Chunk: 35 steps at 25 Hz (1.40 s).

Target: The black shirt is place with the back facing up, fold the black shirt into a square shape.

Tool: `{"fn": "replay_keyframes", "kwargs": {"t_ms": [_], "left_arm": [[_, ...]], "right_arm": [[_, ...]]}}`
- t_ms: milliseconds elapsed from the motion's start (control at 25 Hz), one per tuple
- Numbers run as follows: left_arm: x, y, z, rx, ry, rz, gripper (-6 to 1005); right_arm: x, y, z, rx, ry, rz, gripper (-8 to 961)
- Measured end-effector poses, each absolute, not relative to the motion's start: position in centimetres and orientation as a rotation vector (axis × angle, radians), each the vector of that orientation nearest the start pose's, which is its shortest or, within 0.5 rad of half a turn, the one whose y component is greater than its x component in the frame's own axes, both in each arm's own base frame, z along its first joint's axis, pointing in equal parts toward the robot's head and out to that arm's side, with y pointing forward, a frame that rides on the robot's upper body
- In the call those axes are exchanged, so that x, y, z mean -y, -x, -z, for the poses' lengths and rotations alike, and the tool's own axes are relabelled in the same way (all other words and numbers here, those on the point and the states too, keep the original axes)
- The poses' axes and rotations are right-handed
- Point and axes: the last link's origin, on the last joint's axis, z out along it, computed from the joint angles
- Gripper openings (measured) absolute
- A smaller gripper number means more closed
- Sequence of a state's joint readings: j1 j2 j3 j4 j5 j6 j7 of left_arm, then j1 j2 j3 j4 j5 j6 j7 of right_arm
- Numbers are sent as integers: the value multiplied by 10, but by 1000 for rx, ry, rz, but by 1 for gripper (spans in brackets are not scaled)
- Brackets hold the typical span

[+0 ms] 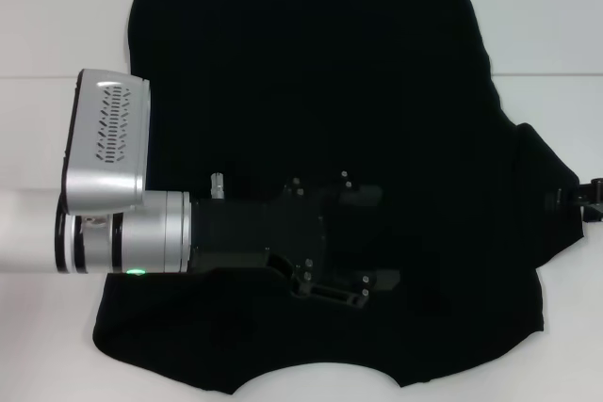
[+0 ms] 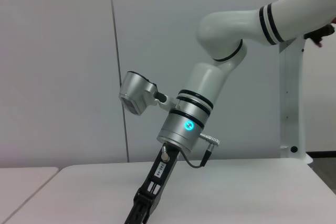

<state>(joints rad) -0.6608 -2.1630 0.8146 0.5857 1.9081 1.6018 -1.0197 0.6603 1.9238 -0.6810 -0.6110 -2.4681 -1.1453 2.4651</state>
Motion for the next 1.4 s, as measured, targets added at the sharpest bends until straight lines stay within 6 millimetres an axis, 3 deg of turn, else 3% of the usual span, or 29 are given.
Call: {"fn": "replay_keyframes", "kwargs": {"t_ms": [160, 920, 1160, 1400], "left_arm": [[-331, 186, 52, -34, 2876, 868, 937], [-331, 190, 50, -16, 2845, 878, 936], [-331, 190, 48, -10, 2833, 903, 937], [-329, 189, 48, -3, 2832, 925, 937]], "right_arm": [[-396, -329, -54, -1689, 1958, -173, 799], [-392, -336, -45, -1681, 1936, -163, 107], [-385, -347, -56, -1677, 1898, -228, 9], [-377, -360, -65, -1684, 1854, -263, 10]]}}
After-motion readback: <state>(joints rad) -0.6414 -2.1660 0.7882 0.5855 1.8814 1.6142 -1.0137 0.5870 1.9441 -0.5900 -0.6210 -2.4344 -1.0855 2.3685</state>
